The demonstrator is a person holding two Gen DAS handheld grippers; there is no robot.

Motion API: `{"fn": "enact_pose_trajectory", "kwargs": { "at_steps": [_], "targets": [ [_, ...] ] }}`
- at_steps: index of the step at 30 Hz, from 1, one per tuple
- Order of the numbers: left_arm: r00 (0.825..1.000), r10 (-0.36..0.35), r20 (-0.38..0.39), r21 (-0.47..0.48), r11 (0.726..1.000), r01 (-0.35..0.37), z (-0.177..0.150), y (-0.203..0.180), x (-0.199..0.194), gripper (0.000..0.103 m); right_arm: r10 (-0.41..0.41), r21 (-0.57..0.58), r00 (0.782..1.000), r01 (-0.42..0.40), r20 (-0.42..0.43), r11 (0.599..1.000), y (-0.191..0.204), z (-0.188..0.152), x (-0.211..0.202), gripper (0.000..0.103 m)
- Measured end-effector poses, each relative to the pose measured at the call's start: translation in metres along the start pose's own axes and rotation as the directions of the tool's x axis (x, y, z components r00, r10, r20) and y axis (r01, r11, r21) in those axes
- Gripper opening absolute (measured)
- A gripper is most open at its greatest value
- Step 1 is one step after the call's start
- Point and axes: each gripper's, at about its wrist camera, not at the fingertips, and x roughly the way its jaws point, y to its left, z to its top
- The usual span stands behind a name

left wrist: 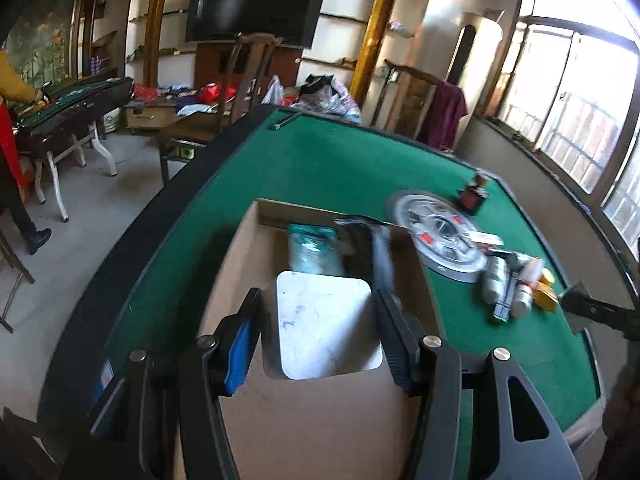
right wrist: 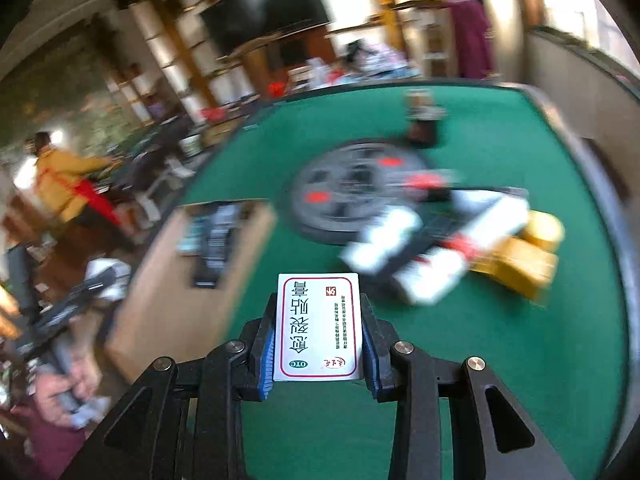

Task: Organize objects
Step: 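Carry both boxes into the cardboard tray and open both grippers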

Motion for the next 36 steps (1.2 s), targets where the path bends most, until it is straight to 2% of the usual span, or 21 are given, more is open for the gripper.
{"fn": "enact_pose_trajectory", "kwargs": {
  "at_steps": [2,7,12,20,25,29,33,36],
  "targets": [
    [1.0,0.007,-0.014,0.004,1.0,-0.007,0.01,0.009,0.014,0.055,0.072,-0.021,0.997,-0.072,-0.034,0.997,0.029,0.01,0.021,0.037],
    [0.997,0.009,-0.072,-0.001,1.0,-0.009,0.033,0.022,0.063,0.055,0.153,-0.076,0.981,-0.163,-0.119,0.984,0.092,0.015,0.071,0.038],
    [0.994,0.031,-0.104,0.027,0.999,-0.029,0.046,0.022,0.103,0.055,0.15,-0.141,0.97,-0.178,-0.192,0.974,0.144,0.006,0.122,0.038],
    [0.988,0.018,-0.154,-0.01,1.0,-0.02,0.05,0.037,0.138,0.055,0.111,-0.186,0.958,-0.163,-0.263,0.969,0.177,0.003,0.179,0.038],
    [0.988,0.008,-0.154,-0.007,1.0,-0.01,0.049,0.036,0.135,0.056,0.088,-0.201,0.957,-0.147,-0.275,0.968,0.188,0.005,0.199,0.038],
    [0.989,-0.031,-0.144,-0.066,0.998,0.021,0.054,0.042,0.126,0.056,0.066,-0.205,0.959,-0.126,-0.275,0.971,0.187,0.008,0.209,0.038],
    [0.997,-0.052,-0.066,-0.103,0.994,0.045,0.062,0.051,0.09,0.064,0.011,-0.252,0.967,-0.077,-0.254,0.965,0.191,0.009,0.217,0.038],
    [0.998,-0.06,0.002,-0.137,0.989,0.06,0.063,0.06,0.058,0.071,0.002,-0.259,0.968,-0.07,-0.251,0.963,0.195,0.014,0.224,0.038]
  ]
}}
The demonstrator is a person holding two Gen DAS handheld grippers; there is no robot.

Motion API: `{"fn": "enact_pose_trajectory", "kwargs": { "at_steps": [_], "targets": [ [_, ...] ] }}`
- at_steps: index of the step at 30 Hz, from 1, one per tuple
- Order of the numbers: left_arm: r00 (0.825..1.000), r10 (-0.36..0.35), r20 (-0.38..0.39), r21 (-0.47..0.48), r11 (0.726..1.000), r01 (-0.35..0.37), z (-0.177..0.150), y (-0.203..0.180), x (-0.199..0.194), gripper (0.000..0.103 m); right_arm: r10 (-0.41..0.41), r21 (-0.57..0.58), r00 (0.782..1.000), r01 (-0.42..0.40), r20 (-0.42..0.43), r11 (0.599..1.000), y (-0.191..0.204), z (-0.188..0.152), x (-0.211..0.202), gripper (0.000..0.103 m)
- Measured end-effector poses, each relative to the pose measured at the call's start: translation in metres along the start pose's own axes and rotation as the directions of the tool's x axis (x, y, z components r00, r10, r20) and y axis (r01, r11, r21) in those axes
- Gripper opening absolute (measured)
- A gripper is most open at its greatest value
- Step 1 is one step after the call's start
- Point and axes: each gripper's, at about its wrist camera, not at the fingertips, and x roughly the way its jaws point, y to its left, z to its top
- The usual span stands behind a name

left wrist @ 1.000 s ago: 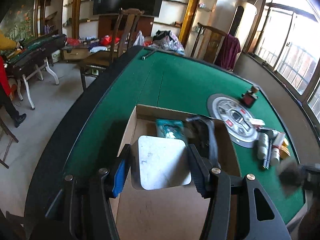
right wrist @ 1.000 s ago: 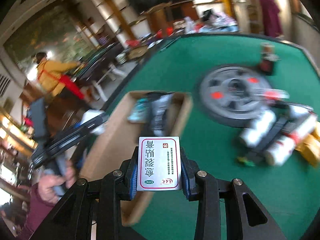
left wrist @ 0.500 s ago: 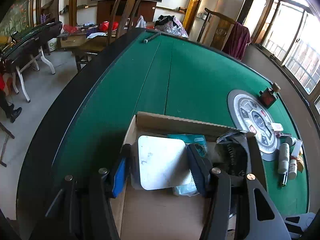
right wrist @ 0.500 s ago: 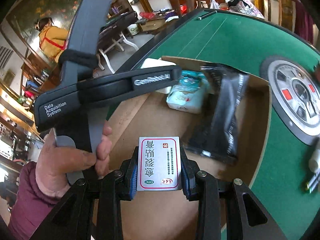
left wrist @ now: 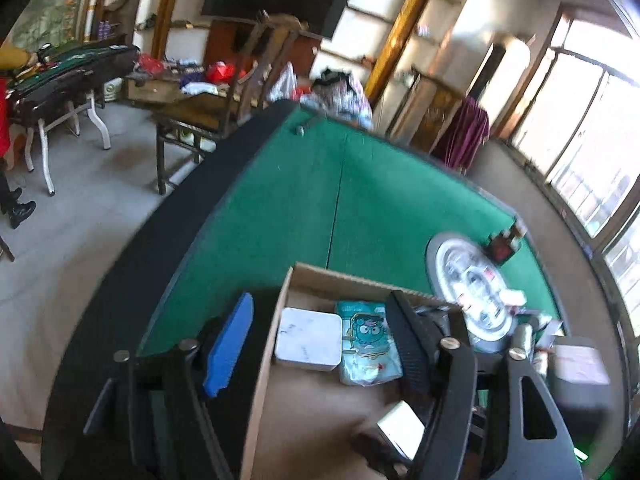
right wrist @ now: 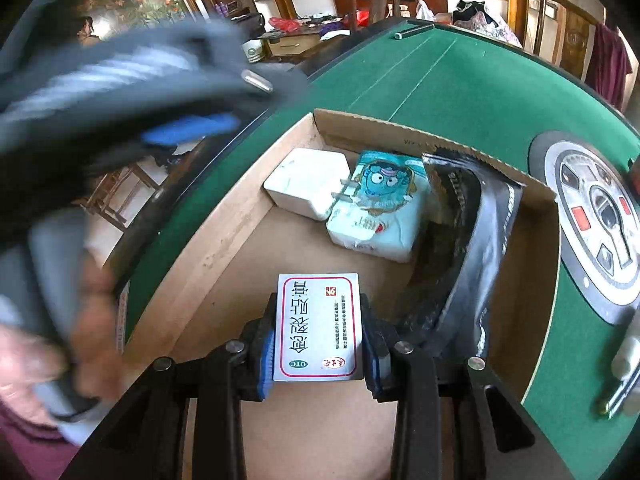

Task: Organize objects
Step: 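Carry both boxes into the cardboard tray and open both grippers, then move both grippers back over the table toward the white bottles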

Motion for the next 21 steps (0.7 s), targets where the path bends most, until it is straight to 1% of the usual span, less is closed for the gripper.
{"fn": "enact_pose_trajectory", "kwargs": {
  "at_steps": [2,5,8,10,11,14,15,16,19,20,21],
  "targets": [
    [1.0,-0.006,0.025,-0.019,1.0,0.007,-0.002,0.004,-0.015,0.073,-0.002,-0.002,1.0,0.002,-0.005,1.0,0.002,0.005,0.006,0.038],
    [0.999,0.012,0.041,-0.036,0.999,-0.011,-0.008,0.007,-0.033,0.079,-0.002,-0.009,1.0,0.002,-0.018,1.0,0.004,0.013,0.016,0.039],
    [0.999,0.034,0.043,-0.033,0.999,-0.033,-0.02,0.006,-0.045,0.081,0.005,0.024,1.0,-0.005,-0.005,1.0,-0.004,0.008,0.005,0.049],
    [0.998,0.044,0.034,-0.024,0.999,-0.044,-0.026,0.002,-0.051,0.082,0.023,0.045,1.0,-0.024,0.016,0.999,-0.009,0.003,-0.011,0.057],
    [0.999,0.044,0.033,-0.017,0.999,-0.043,-0.03,0.0,-0.054,0.082,0.021,0.048,0.999,-0.023,0.031,0.999,-0.012,0.003,-0.019,0.059],
    [0.999,0.03,0.043,0.016,0.999,-0.031,-0.048,-0.015,-0.069,0.082,-0.007,0.044,0.996,0.002,0.094,0.999,-0.025,-0.005,-0.051,0.069],
    [0.999,0.02,0.051,0.028,0.999,-0.021,-0.055,-0.023,-0.074,0.082,-0.019,0.046,0.993,0.013,0.116,0.999,-0.03,-0.01,-0.063,0.074],
    [0.998,0.013,0.054,0.036,0.999,-0.015,-0.059,-0.028,-0.078,0.082,-0.034,0.05,0.989,0.027,0.145,0.998,-0.037,-0.015,-0.077,0.078],
    [0.999,-0.022,0.042,0.074,0.997,0.018,-0.078,-0.058,-0.086,0.083,-0.111,0.077,0.968,0.096,0.224,0.992,-0.063,-0.032,-0.116,0.084],
    [0.999,-0.034,0.037,0.087,0.996,0.03,-0.083,-0.066,-0.088,0.083,-0.143,0.097,0.959,0.122,0.244,0.988,-0.077,-0.042,-0.13,0.085],
    [0.998,-0.047,0.032,0.103,0.994,0.044,-0.089,-0.077,-0.09,0.083,-0.161,0.116,0.953,0.135,0.256,0.984,-0.089,-0.045,-0.139,0.085]
  ]
}}
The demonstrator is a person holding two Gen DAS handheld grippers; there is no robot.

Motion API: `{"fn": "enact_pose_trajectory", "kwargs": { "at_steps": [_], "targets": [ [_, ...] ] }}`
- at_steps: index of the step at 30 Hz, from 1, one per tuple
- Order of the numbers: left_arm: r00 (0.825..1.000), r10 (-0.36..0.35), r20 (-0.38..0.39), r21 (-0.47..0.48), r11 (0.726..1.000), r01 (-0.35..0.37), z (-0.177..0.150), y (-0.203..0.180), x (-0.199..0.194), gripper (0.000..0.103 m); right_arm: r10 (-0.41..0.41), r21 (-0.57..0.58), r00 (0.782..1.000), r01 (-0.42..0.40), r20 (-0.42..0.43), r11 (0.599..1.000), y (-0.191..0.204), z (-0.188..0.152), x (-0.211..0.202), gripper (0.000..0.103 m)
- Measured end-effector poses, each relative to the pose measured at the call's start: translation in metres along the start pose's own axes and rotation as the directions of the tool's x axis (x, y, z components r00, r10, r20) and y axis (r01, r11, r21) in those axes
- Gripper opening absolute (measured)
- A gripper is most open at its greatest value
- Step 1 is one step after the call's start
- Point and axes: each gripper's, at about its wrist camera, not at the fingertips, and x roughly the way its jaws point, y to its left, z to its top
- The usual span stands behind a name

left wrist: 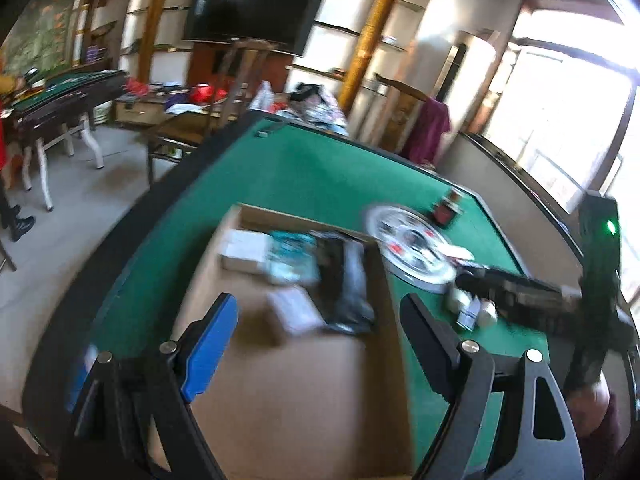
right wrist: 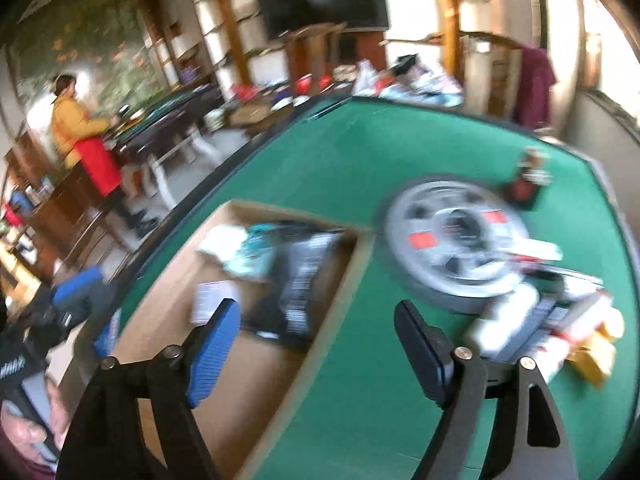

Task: Organize objects
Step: 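Move both grippers back over the table toward the white bottles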

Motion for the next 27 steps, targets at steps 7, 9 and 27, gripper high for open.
{"fn": "enact_pose_trajectory", "kwargs": {
  "at_steps": [7,9,27],
  "targets": [
    [0.998,-0.056,-0.025,0.045,0.997,0.057,-0.024,-0.068,0.008,0.083,-0.115,0.167,0.993,0.107,0.039,0.98,-0.106,-0.021,-0.054,0.087],
    [0.997,-0.072,-0.034,0.035,0.997,0.074,-0.031,-0.082,0.013,0.083,-0.141,0.224,0.989,0.13,0.037,0.966,-0.135,-0.033,-0.061,0.087],
    [0.993,-0.034,-0.112,0.03,0.999,0.038,-0.055,-0.115,0.013,0.083,-0.351,0.46,0.925,0.252,0.142,0.851,-0.278,-0.08,-0.072,0.087]
  ]
}}
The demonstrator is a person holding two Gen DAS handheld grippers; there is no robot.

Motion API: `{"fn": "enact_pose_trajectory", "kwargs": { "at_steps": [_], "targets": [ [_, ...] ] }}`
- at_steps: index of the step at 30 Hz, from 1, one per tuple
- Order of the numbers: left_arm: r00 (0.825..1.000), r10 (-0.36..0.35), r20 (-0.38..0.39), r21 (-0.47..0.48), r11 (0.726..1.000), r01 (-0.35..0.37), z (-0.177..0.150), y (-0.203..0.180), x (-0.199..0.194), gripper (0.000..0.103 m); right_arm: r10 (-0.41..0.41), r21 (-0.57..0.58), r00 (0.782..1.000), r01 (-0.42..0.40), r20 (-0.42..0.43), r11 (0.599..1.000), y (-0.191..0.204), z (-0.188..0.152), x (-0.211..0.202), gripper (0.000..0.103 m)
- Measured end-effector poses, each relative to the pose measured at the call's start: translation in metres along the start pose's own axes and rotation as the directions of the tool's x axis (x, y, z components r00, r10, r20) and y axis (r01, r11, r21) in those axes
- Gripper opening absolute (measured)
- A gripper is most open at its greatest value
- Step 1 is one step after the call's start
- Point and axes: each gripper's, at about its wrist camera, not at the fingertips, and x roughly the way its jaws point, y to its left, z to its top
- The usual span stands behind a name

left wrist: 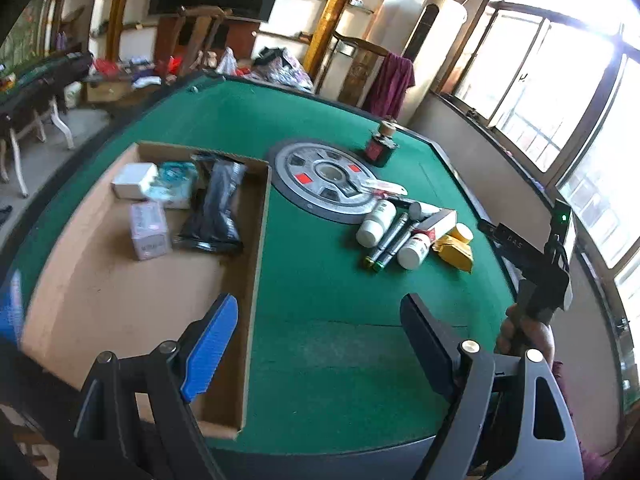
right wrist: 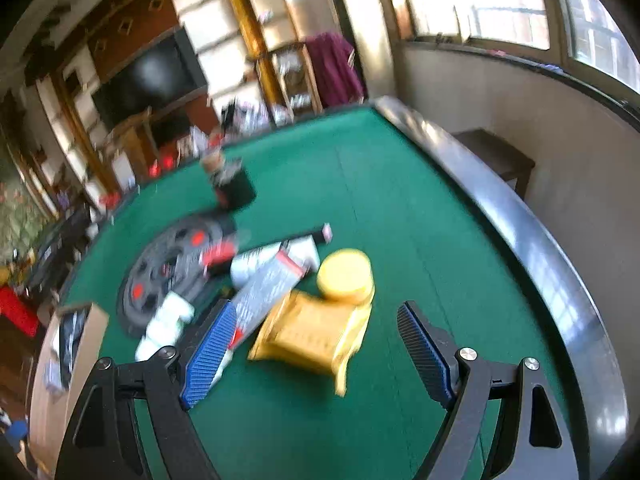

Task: Organize objects
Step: 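Move both grippers back over the table toward the white bottles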

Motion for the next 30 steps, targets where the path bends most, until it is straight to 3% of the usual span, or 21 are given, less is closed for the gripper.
{"fn": "enact_pose_trajectory", "kwargs": {
  "at_steps": [1,4,7,13,20,25,30],
  "targets": [
    [1.0,0.02,0.013,0.008,1.0,-0.02,-0.001,-0.001,-0.005,0.083,-0.02,0.012,0.999,0.02,0.034,1.0,-0.005,-0.003,-0.001,0.087],
    [0.997,0.07,0.044,0.006,0.997,-0.071,0.001,0.004,-0.018,0.083,-0.021,0.06,1.0,0.021,0.002,0.998,-0.021,-0.007,0.005,0.087],
    [0.995,0.085,0.047,-0.025,0.996,-0.084,0.008,0.011,-0.022,0.083,-0.072,0.06,0.997,0.071,0.023,0.996,-0.027,-0.004,0.003,0.087],
    [0.993,0.102,0.053,-0.009,0.995,-0.102,0.015,0.009,-0.02,0.083,-0.065,0.137,0.996,0.073,-0.063,0.988,-0.046,-0.007,0.017,0.087],
    [0.999,0.03,-0.037,0.022,0.999,-0.029,0.029,-0.013,0.027,0.083,-0.029,0.178,0.998,0.039,-0.057,0.983,-0.054,-0.005,0.008,0.087],
    [0.996,0.08,-0.044,0.118,0.99,-0.075,0.048,-0.033,0.07,0.083,-0.052,0.146,0.998,0.057,-0.037,0.988,-0.049,-0.004,0.003,0.087],
    [0.99,0.096,-0.101,0.101,0.991,-0.086,0.072,-0.035,0.122,0.083,-0.06,0.15,0.996,0.07,-0.069,0.986,-0.052,-0.003,0.012,0.087]
  ]
}}
